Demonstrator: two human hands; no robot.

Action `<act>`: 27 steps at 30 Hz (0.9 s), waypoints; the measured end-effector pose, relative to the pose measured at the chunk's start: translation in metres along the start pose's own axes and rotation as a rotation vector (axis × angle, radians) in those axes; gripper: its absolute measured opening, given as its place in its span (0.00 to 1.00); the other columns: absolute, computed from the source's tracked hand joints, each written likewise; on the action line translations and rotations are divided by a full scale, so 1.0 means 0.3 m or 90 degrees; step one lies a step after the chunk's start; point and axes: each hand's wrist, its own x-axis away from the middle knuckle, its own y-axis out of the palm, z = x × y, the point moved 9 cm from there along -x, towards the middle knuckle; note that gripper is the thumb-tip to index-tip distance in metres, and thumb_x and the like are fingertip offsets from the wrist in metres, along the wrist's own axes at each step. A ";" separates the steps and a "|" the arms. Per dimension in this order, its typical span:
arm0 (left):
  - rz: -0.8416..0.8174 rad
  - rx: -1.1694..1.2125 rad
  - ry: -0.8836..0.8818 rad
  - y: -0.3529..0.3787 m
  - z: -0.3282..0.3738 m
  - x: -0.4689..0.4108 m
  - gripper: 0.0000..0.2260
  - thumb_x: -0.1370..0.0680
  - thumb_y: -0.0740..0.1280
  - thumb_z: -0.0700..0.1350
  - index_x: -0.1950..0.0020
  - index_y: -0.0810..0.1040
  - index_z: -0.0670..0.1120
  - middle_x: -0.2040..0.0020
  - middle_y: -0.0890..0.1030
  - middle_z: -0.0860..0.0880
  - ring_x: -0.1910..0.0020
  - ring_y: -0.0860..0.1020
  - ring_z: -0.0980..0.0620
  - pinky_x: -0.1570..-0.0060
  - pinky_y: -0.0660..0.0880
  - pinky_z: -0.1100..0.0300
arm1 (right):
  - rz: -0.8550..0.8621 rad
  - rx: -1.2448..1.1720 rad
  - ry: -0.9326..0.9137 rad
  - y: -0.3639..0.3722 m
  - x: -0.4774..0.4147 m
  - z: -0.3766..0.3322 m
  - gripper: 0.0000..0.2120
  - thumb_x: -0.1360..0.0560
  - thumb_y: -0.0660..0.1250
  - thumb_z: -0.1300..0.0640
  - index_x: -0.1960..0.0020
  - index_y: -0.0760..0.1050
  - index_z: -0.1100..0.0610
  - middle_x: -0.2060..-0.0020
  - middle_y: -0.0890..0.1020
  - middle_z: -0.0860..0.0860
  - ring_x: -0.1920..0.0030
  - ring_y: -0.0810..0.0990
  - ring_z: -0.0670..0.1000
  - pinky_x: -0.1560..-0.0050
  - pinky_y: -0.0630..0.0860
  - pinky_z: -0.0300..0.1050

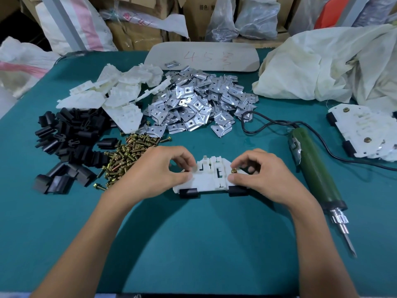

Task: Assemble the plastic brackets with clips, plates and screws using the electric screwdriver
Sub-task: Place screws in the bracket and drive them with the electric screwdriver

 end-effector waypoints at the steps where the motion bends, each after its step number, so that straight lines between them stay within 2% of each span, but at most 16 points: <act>1: -0.003 0.002 0.002 0.002 -0.003 0.001 0.11 0.27 0.77 0.42 0.54 0.82 0.58 0.56 0.84 0.64 0.55 0.80 0.65 0.56 0.68 0.74 | -0.008 0.001 -0.007 0.001 0.001 -0.003 0.10 0.31 0.81 0.58 0.55 0.85 0.46 0.57 0.77 0.45 0.61 0.72 0.43 0.57 0.70 0.32; 4: -0.032 0.019 0.000 0.016 -0.019 0.007 0.13 0.26 0.76 0.40 0.53 0.82 0.60 0.53 0.84 0.65 0.49 0.82 0.61 0.48 0.72 0.64 | 0.005 -0.011 -0.007 -0.004 0.002 -0.002 0.09 0.30 0.79 0.62 0.57 0.85 0.48 0.60 0.77 0.43 0.64 0.73 0.43 0.58 0.70 0.33; 6: -0.036 0.032 0.002 0.021 -0.027 0.011 0.13 0.26 0.77 0.41 0.50 0.82 0.60 0.50 0.84 0.66 0.46 0.81 0.63 0.46 0.72 0.62 | 0.021 -0.006 0.003 -0.009 0.002 0.003 0.09 0.31 0.80 0.61 0.60 0.83 0.49 0.61 0.76 0.43 0.66 0.72 0.41 0.59 0.69 0.34; 8: -0.003 0.025 -0.008 0.011 -0.042 0.013 0.14 0.28 0.78 0.47 0.47 0.81 0.60 0.50 0.82 0.67 0.45 0.79 0.65 0.48 0.71 0.65 | 0.016 -0.001 0.004 -0.007 0.003 0.001 0.09 0.32 0.81 0.59 0.59 0.82 0.48 0.61 0.76 0.43 0.65 0.71 0.40 0.60 0.69 0.32; 10: 0.025 0.007 -0.024 0.004 -0.058 0.016 0.14 0.29 0.79 0.51 0.47 0.80 0.61 0.52 0.82 0.66 0.49 0.78 0.64 0.52 0.71 0.69 | -0.002 -0.010 -0.003 -0.003 0.004 -0.004 0.10 0.31 0.80 0.59 0.57 0.83 0.47 0.58 0.77 0.43 0.63 0.72 0.40 0.59 0.69 0.31; 13: 0.032 0.009 -0.019 0.010 -0.062 0.018 0.13 0.28 0.79 0.49 0.48 0.80 0.61 0.55 0.82 0.65 0.52 0.79 0.62 0.54 0.70 0.72 | 0.002 -0.020 -0.009 -0.006 0.003 -0.003 0.09 0.30 0.79 0.61 0.58 0.84 0.48 0.59 0.78 0.45 0.64 0.75 0.44 0.58 0.71 0.36; 15: 0.018 0.008 -0.018 0.010 -0.064 0.016 0.14 0.27 0.78 0.46 0.47 0.80 0.62 0.54 0.83 0.67 0.50 0.80 0.64 0.52 0.70 0.71 | 0.018 -0.026 0.007 -0.011 0.000 0.008 0.08 0.31 0.80 0.60 0.60 0.82 0.51 0.62 0.80 0.47 0.66 0.75 0.45 0.60 0.71 0.39; 17: -0.007 0.012 -0.015 0.014 -0.066 0.015 0.15 0.26 0.77 0.44 0.46 0.80 0.61 0.52 0.83 0.68 0.47 0.80 0.64 0.49 0.71 0.66 | 0.015 -0.011 0.009 -0.007 0.000 0.011 0.09 0.32 0.81 0.58 0.59 0.82 0.50 0.62 0.79 0.45 0.67 0.73 0.41 0.61 0.69 0.35; 19: -0.009 0.013 -0.012 0.015 -0.066 0.015 0.15 0.27 0.78 0.47 0.45 0.80 0.61 0.50 0.83 0.68 0.46 0.79 0.64 0.48 0.72 0.64 | -0.005 0.004 -0.007 0.000 0.000 0.005 0.10 0.31 0.80 0.59 0.56 0.83 0.46 0.59 0.80 0.45 0.64 0.73 0.41 0.59 0.69 0.33; 22: 0.030 0.014 -0.023 0.012 -0.072 0.020 0.13 0.28 0.78 0.52 0.47 0.80 0.62 0.53 0.82 0.66 0.49 0.79 0.64 0.50 0.71 0.68 | -0.002 -0.007 -0.015 -0.003 0.000 0.004 0.10 0.30 0.78 0.62 0.57 0.85 0.47 0.58 0.81 0.50 0.64 0.74 0.45 0.57 0.70 0.38; 24: 0.044 0.019 -0.019 0.011 -0.072 0.022 0.13 0.28 0.78 0.49 0.48 0.81 0.61 0.54 0.83 0.66 0.51 0.79 0.63 0.53 0.70 0.71 | 0.006 -0.017 -0.008 -0.005 -0.002 0.007 0.08 0.30 0.79 0.61 0.59 0.84 0.49 0.60 0.81 0.51 0.65 0.75 0.45 0.57 0.71 0.40; 27: 0.020 0.026 -0.016 0.012 -0.067 0.023 0.15 0.26 0.76 0.42 0.47 0.81 0.60 0.53 0.84 0.68 0.50 0.81 0.63 0.52 0.70 0.72 | -0.002 -0.012 -0.001 -0.001 -0.001 0.012 0.08 0.31 0.80 0.59 0.58 0.84 0.49 0.62 0.81 0.48 0.67 0.74 0.41 0.59 0.70 0.36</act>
